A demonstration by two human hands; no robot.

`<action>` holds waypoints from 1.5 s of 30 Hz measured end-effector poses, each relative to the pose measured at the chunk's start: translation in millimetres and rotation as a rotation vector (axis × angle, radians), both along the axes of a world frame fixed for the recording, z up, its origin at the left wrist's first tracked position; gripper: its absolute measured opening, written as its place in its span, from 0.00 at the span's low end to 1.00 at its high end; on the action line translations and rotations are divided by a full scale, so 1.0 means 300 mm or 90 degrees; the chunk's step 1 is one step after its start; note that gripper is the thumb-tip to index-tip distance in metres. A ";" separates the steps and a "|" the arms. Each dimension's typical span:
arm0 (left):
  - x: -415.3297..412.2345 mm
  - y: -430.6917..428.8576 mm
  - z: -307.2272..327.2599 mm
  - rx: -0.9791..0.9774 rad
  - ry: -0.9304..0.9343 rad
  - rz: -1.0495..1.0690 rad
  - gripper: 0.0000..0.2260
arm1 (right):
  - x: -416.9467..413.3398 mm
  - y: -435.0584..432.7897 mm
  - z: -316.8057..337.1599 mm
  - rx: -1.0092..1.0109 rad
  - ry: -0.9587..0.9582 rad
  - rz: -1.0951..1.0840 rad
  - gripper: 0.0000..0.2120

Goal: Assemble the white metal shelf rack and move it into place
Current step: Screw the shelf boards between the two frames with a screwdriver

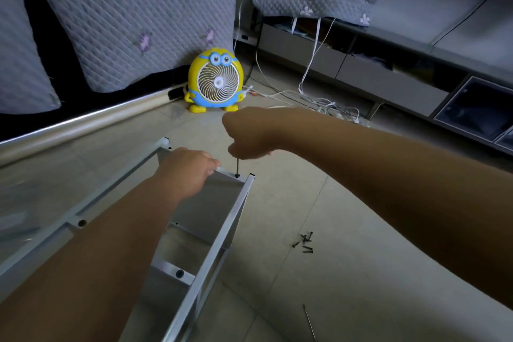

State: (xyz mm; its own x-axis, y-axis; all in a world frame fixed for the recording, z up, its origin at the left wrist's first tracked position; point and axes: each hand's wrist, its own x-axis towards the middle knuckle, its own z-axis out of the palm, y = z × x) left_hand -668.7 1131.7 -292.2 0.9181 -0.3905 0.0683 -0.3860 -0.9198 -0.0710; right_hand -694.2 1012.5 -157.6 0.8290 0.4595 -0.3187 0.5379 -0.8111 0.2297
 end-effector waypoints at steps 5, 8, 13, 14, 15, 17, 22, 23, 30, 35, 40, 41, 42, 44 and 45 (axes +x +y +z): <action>-0.001 -0.003 -0.001 -0.015 -0.007 -0.002 0.13 | 0.008 -0.068 0.033 0.027 0.025 0.027 0.09; 0.001 0.003 -0.004 -0.024 -0.021 0.001 0.13 | 0.004 -0.091 0.045 0.045 0.017 0.046 0.09; -0.003 -0.001 -0.002 -0.022 -0.032 -0.006 0.13 | -0.032 -0.074 -0.018 0.071 -0.121 -0.009 0.11; -0.002 -0.001 -0.001 -0.023 -0.035 -0.006 0.12 | -0.037 -0.063 -0.023 0.095 -0.125 -0.060 0.10; 0.001 -0.001 -0.003 -0.026 -0.035 -0.004 0.13 | -0.037 -0.050 -0.028 0.122 -0.123 -0.108 0.09; 0.005 0.000 -0.007 -0.029 -0.027 0.000 0.13 | -0.022 -0.024 -0.028 0.170 -0.110 -0.184 0.09; -0.002 -0.001 -0.011 -0.043 -0.019 -0.002 0.13 | 0.009 0.024 -0.028 0.136 -0.101 -0.176 0.12; -0.006 -0.001 -0.009 -0.041 -0.022 -0.004 0.13 | 0.009 0.021 -0.025 0.100 -0.099 -0.131 0.10; 0.007 0.008 -0.018 -0.063 -0.021 -0.016 0.12 | 0.002 -0.055 0.023 -0.016 -0.039 0.065 0.13; 0.022 0.010 -0.032 -0.074 -0.024 -0.017 0.12 | -0.015 -0.066 0.018 0.069 -0.074 0.030 0.12; 0.027 0.011 -0.038 -0.076 -0.018 -0.018 0.12 | -0.002 -0.010 0.003 0.136 -0.088 -0.169 0.13; 0.024 0.010 -0.037 -0.081 -0.017 -0.019 0.12 | 0.005 -0.005 0.011 0.149 -0.074 -0.197 0.14; 0.021 0.009 -0.036 -0.087 -0.014 -0.021 0.12 | 0.012 -0.003 0.016 0.159 -0.062 -0.207 0.15; 0.014 0.009 -0.034 -0.101 -0.011 -0.025 0.13 | 0.019 0.001 0.019 0.175 -0.050 -0.215 0.15; 0.012 0.011 -0.033 -0.104 -0.009 -0.024 0.13 | 0.018 0.001 0.016 0.184 -0.052 -0.219 0.15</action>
State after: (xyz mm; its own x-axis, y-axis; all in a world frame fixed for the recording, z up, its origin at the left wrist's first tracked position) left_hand -665.0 1134.9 -302.2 0.9015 -0.4074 0.1464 -0.4205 -0.9044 0.0726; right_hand -688.7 1012.7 -152.9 0.9663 0.2129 -0.1448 0.2149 -0.9766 -0.0023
